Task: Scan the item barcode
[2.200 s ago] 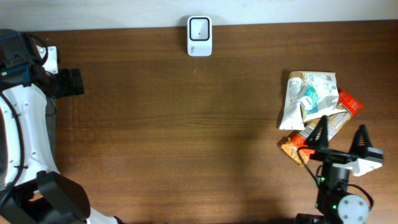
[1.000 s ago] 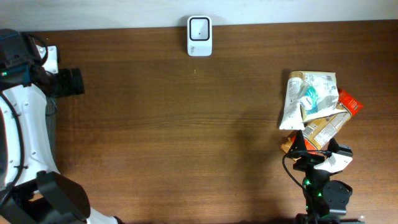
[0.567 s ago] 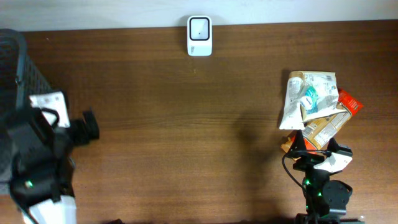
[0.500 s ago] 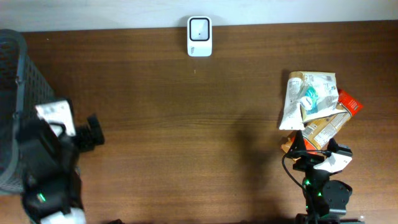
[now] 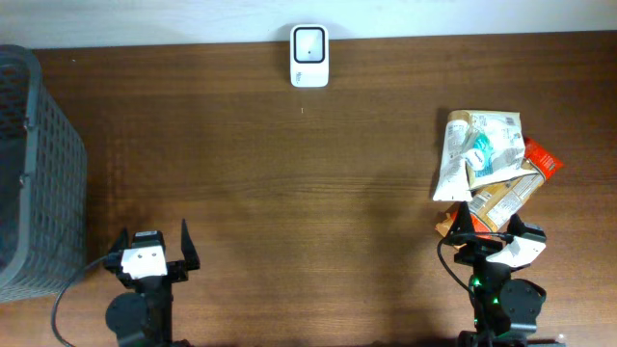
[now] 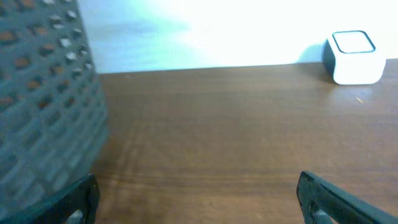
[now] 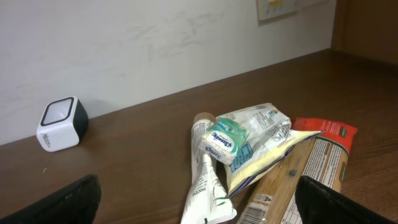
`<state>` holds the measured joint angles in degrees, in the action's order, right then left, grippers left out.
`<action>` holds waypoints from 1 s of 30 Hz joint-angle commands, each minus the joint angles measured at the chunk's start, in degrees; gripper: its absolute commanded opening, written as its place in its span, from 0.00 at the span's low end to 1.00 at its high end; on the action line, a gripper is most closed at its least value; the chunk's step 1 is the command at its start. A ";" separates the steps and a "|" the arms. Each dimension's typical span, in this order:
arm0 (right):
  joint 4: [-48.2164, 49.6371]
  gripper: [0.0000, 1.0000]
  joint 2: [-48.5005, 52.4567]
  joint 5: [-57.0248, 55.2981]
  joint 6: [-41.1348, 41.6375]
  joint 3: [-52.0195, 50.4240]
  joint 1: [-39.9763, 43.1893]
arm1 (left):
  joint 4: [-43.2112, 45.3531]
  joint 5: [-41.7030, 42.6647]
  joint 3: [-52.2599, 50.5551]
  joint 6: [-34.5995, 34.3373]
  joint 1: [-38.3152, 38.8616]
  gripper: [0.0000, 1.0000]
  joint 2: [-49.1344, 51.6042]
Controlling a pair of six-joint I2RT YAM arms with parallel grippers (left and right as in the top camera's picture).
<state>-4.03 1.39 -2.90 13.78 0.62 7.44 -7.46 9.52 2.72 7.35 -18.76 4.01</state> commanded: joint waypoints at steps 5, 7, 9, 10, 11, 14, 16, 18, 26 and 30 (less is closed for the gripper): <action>-0.44 0.99 -0.28 -0.09 0.59 -0.31 -0.35 | 5.38 -5.09 -2.29 1.38 0.76 0.99 -3.76; -0.44 0.99 -0.28 -0.09 0.59 -0.31 -0.35 | 6.71 -7.50 -2.25 1.75 0.76 0.99 -3.76; -0.44 0.99 -0.28 -0.11 0.59 -0.31 -0.35 | 2.47 -8.72 -2.25 1.36 0.76 0.99 -3.76; -0.44 0.99 -0.28 -0.11 0.59 -0.31 -0.35 | 2.86 -7.76 -2.25 0.85 0.94 0.99 -3.74; -0.44 0.99 -0.28 -0.11 0.59 -0.31 -0.35 | 2.89 -7.85 -2.21 0.87 1.03 0.99 -3.74; -0.44 0.99 -0.28 -0.09 0.59 -0.31 -0.35 | 2.86 -7.85 -2.21 0.87 1.03 0.99 -3.72; -0.44 0.99 -0.28 -0.11 0.59 -0.31 -0.35 | 2.86 -7.85 -2.21 0.87 1.03 0.99 -3.72; -0.44 0.98 -0.28 -0.09 0.59 -0.31 -0.35 | 2.86 -7.82 -2.21 0.87 1.03 0.99 -3.72; -0.44 0.99 -0.28 -0.09 0.59 -0.31 -0.35 | 2.86 -7.85 -2.21 0.87 1.03 0.99 -3.72; -0.44 0.99 -0.28 -0.09 0.59 -0.31 -0.35 | 2.86 -7.85 -2.21 0.87 1.03 0.99 -3.72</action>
<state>-4.03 1.39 -2.87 13.78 0.62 7.44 -4.58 2.28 0.95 7.90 -18.00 0.62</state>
